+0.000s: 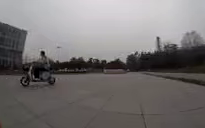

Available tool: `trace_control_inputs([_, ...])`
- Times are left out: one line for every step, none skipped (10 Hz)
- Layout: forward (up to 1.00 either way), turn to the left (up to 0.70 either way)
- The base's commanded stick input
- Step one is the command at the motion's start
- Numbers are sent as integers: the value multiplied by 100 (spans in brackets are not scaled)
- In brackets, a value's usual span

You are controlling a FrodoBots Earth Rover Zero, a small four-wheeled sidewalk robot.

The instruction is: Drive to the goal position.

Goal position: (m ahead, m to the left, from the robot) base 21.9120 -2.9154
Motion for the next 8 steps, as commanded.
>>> trace_control_inputs([70, -1])
trace_control_inputs([70, -1])
trace_control_inputs([70, -1])
trace_control_inputs([70, -1])
trace_control_inputs([70, -1])
trace_control_inputs([70, -1])
trace_control_inputs([70, -1])
trace_control_inputs([70, -1])
